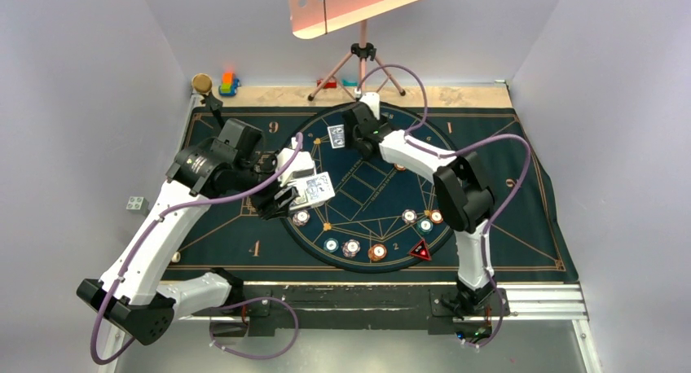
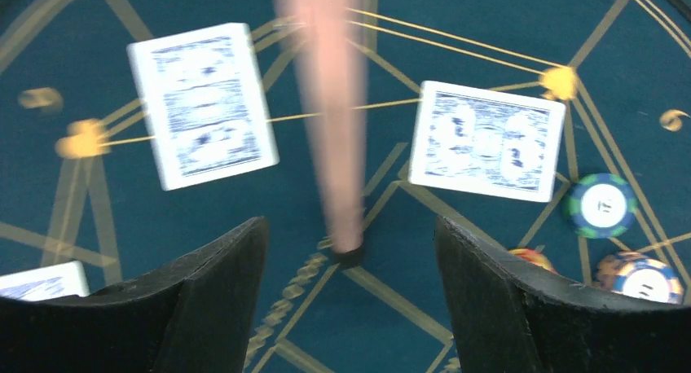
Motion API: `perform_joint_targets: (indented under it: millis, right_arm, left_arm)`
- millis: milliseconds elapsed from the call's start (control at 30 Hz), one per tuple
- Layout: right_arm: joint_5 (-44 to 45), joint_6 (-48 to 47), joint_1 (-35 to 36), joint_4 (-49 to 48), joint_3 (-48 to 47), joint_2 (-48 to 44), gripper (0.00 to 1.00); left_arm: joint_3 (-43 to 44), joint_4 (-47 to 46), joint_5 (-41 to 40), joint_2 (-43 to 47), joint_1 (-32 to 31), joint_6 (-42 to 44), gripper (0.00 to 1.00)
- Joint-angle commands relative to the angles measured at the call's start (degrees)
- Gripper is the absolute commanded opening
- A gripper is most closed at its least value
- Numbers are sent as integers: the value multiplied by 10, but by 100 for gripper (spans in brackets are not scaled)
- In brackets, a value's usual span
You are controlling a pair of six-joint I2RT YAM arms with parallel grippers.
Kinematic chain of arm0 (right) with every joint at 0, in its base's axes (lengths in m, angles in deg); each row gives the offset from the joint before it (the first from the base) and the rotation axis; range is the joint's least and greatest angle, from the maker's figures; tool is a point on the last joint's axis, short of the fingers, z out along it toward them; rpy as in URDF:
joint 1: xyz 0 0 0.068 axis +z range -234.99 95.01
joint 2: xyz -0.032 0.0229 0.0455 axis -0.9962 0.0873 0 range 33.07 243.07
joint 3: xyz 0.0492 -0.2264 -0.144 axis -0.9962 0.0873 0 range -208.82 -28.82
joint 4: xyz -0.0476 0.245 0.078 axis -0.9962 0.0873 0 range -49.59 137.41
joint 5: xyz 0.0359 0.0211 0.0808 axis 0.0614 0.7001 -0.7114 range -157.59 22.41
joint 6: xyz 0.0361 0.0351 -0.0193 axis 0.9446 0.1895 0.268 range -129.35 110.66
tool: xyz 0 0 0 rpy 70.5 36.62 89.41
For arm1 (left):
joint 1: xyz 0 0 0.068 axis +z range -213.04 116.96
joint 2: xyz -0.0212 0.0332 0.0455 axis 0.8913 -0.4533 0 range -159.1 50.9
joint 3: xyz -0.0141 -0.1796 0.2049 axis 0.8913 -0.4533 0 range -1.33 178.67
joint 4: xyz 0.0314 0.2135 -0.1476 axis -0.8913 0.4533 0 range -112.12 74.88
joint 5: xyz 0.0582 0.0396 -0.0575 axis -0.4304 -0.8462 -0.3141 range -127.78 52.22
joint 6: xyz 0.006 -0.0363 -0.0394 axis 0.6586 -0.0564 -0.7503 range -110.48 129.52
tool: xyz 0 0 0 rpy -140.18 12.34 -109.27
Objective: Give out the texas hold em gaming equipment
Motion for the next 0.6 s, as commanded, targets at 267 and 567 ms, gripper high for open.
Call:
perform_joint_targets:
  millis: [267, 567]
  right_arm:
    - [-35, -9, 65, 26, -193, 103, 83]
    - [-24, 1, 39, 100, -336, 225, 89]
  left_arm:
    - [5, -5, 7, 11, 6, 13, 0]
    - [6, -1, 8, 12, 9, 16, 0]
